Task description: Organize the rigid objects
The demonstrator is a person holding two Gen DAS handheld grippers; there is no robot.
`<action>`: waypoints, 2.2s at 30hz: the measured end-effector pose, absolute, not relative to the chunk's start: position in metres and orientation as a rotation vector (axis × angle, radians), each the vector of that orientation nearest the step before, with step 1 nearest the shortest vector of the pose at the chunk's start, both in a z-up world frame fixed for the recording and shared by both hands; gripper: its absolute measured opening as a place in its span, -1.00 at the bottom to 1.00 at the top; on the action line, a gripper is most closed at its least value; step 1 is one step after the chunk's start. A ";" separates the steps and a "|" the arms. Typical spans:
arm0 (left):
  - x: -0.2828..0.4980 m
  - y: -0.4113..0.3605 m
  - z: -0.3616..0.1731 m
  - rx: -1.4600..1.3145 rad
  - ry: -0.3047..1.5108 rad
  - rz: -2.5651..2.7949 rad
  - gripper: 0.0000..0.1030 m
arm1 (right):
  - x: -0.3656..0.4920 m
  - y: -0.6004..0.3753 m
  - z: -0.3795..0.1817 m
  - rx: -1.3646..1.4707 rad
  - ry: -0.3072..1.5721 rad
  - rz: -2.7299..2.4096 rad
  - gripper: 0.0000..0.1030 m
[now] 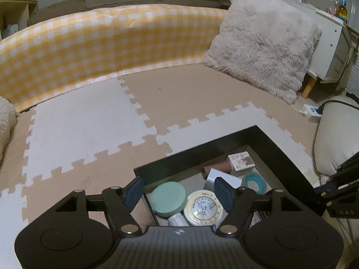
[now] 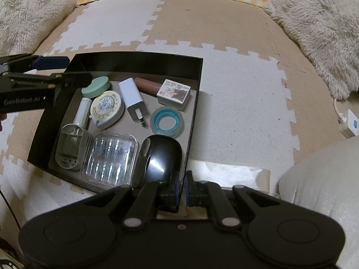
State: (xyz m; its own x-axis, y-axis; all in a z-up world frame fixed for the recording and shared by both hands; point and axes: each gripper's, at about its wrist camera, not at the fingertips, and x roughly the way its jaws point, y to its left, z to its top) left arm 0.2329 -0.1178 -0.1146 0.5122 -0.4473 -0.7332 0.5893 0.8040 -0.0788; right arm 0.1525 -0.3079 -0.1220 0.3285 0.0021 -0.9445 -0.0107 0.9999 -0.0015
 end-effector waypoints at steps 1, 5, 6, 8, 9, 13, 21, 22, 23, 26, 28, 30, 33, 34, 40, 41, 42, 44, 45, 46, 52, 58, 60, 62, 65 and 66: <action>0.233 -0.117 -0.115 0.189 0.839 -0.627 0.40 | 0.153 -0.308 -0.122 -0.008 1.236 0.008 -0.89; 0.230 -0.117 -0.117 0.195 0.879 -0.625 0.49 | 0.153 -0.308 -0.122 -0.009 1.236 0.008 -0.89; 0.229 -0.118 -0.117 0.198 0.885 -0.625 0.54 | 0.153 -0.308 -0.122 -0.008 1.236 0.009 -0.89; 0.227 -0.118 -0.116 0.201 0.893 -0.628 0.60 | 0.153 -0.308 -0.122 -0.008 1.236 0.009 -0.89; 0.226 -0.118 -0.116 0.198 0.896 -0.632 0.63 | 0.153 -0.308 -0.122 -0.008 1.236 0.009 -0.89; 0.221 -0.119 -0.112 0.188 0.899 -0.640 0.78 | 0.153 -0.308 -0.122 -0.009 1.236 0.009 -0.89; 0.210 -0.118 -0.106 0.176 0.905 -0.620 0.98 | 0.153 -0.307 -0.122 -0.004 1.234 0.004 -0.89; 0.208 -0.118 -0.105 0.173 0.905 -0.614 1.00 | 0.152 -0.307 -0.122 -0.003 1.232 0.003 -0.89; 0.207 -0.117 -0.104 0.170 0.905 -0.608 1.00 | 0.152 -0.307 -0.122 -0.003 1.227 -0.001 -0.89; 0.200 -0.113 -0.100 0.158 0.899 -0.584 1.00 | 0.149 -0.308 -0.117 0.008 1.202 -0.016 -0.84; 0.195 -0.109 -0.096 0.143 0.895 -0.574 1.00 | 0.146 -0.309 -0.111 0.026 1.177 -0.024 -0.74; 0.190 -0.105 -0.091 0.127 0.891 -0.565 1.00 | 0.143 -0.311 -0.104 0.040 1.151 -0.036 -0.72; 0.181 -0.098 -0.083 0.102 0.876 -0.547 1.00 | 0.137 -0.312 -0.096 0.047 1.123 -0.060 -0.58; 0.178 -0.096 -0.080 0.095 0.867 -0.537 1.00 | 0.134 -0.311 -0.093 0.045 1.113 -0.068 -0.44; 0.156 -0.086 -0.063 0.071 0.828 -0.477 1.00 | 0.115 -0.313 -0.074 0.056 1.039 -0.100 -0.10; 0.152 -0.084 -0.061 0.067 0.823 -0.472 1.00 | 0.112 -0.313 -0.071 0.058 1.024 -0.102 -0.06; 0.148 -0.083 -0.058 0.064 0.817 -0.468 1.00 | 0.108 -0.313 -0.067 0.059 1.006 -0.106 0.01; 0.139 -0.079 -0.052 0.058 0.803 -0.466 1.00 | 0.101 -0.312 -0.061 0.064 0.977 -0.114 0.09; 0.134 -0.078 -0.049 0.055 0.794 -0.461 1.00 | 0.097 -0.312 -0.058 0.068 0.965 -0.117 0.14; 0.130 -0.076 -0.046 0.054 0.785 -0.454 1.00 | 0.092 -0.310 -0.055 0.071 0.951 -0.118 0.16; 0.098 -0.065 -0.028 0.055 0.734 -0.423 1.00 | 0.062 -0.300 -0.036 0.073 0.872 -0.099 0.33; 0.068 -0.056 -0.016 0.061 0.687 -0.391 1.00 | 0.034 -0.295 -0.020 0.067 0.793 -0.128 0.54; 0.059 -0.056 -0.015 0.084 0.676 -0.366 1.00 | 0.025 -0.293 -0.014 0.073 0.763 -0.130 0.61; 0.051 -0.054 -0.015 0.089 0.669 -0.351 1.00 | 0.016 -0.291 -0.009 0.076 0.733 -0.129 0.67; 0.043 -0.047 -0.014 0.066 0.663 -0.355 1.00 | 0.003 -0.285 -0.003 0.072 0.694 -0.127 0.78; 0.040 -0.044 -0.013 0.058 0.660 -0.356 1.00 | 0.000 -0.283 -0.001 0.069 0.682 -0.127 0.80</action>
State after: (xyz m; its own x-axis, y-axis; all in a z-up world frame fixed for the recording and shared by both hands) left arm 0.0404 -0.0443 -0.0132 0.7320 -0.3054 -0.6090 0.3418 0.9379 -0.0596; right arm -0.0004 -0.2831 -0.0008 0.7690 -0.0939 -0.6323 0.1392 0.9900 0.0222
